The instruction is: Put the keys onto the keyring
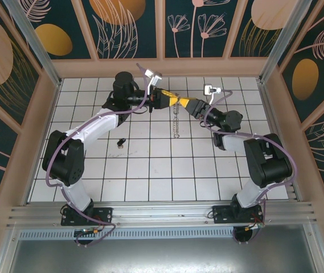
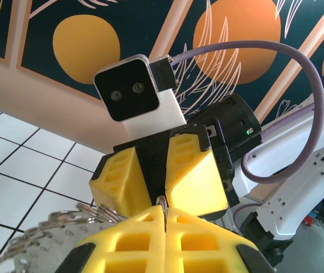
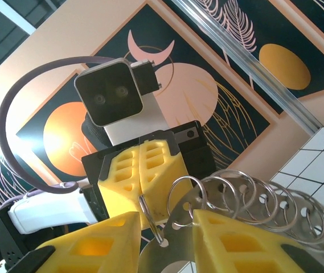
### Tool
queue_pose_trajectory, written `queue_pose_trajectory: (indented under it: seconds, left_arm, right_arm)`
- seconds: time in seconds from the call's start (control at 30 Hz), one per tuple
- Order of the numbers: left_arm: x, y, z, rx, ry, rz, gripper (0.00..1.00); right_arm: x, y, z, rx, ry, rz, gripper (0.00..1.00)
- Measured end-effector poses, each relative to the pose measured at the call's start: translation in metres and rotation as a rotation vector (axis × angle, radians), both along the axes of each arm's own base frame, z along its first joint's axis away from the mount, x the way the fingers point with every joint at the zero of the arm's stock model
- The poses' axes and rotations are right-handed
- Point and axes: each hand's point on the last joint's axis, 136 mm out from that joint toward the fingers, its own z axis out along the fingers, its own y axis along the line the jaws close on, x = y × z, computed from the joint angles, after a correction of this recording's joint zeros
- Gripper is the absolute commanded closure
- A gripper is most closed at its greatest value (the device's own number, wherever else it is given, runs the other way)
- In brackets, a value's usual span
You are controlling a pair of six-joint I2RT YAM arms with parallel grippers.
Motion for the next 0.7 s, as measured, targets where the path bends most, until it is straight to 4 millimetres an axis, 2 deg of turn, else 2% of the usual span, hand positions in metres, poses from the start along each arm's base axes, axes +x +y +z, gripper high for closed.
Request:
queue_pose_trajectory:
  seconds: [0.27, 0.37, 0.47, 0.63, 0.7]
  left_arm:
    - [-0.0006, 0.0003, -0.0013, -0.005, 0.007, 0.0, 1.0]
    - [-0.0005, 0.0003, -0.0016, -0.005, 0.011, 0.0, 1.0]
    - [0.0001, 0.0008, -0.0013, -0.006, 0.016, 0.002, 1.0]
    - [0.0015, 0.0013, -0.0008, -0.01, 0.028, 0.005, 0.99]
    - [0.0025, 0.0012, -0.001, -0.012, 0.035, 0.012, 0.88]
  right_arm:
    - [-0.0024, 0.0039, 0.0028, 0.001, -0.014, 0.009, 0.79]
    - [-0.0028, 0.0047, 0.0032, 0.001, -0.015, 0.012, 0.87]
    - [-0.0031, 0.0053, 0.0047, 0.002, -0.022, 0.012, 1.0]
    - [-0.0034, 0.0055, 0.0061, 0.002, -0.032, 0.011, 1.0]
    - [-0.0031, 0.0053, 0.0063, 0.002, -0.033, 0.01, 1.0]
